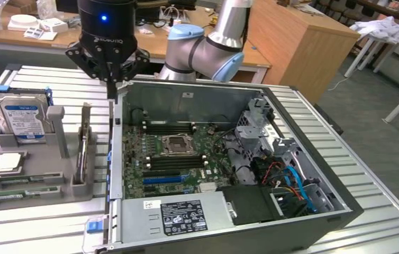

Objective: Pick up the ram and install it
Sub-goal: 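Reach for the ram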

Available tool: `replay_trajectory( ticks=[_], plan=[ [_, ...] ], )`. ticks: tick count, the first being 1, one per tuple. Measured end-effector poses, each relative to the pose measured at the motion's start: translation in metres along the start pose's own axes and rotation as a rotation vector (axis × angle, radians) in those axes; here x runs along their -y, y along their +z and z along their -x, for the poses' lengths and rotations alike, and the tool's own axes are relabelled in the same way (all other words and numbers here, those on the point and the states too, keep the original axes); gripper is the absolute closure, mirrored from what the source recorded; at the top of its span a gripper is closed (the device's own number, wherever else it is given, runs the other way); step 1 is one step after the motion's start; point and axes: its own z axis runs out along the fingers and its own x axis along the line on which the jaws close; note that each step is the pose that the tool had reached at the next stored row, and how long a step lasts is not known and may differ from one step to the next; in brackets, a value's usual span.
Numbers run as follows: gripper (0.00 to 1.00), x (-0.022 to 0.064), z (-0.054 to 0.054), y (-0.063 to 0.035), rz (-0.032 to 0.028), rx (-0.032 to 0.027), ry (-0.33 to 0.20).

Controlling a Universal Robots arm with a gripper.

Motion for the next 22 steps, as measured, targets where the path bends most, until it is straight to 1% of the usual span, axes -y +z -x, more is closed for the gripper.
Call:
replay_trajectory(
  ticks=[7, 14, 22],
  plan=[
    [0.89, 0.0010, -0.014, -0.0002, 0.0000, 0.0000, 0.001],
    [0.89, 0.0025, -0.033, -0.0006, 0.0000, -0.0001, 0.004],
    [0.89, 0.0038, -0.052, -0.0008, -0.0002, -0.0005, 0.008]
  ],
)
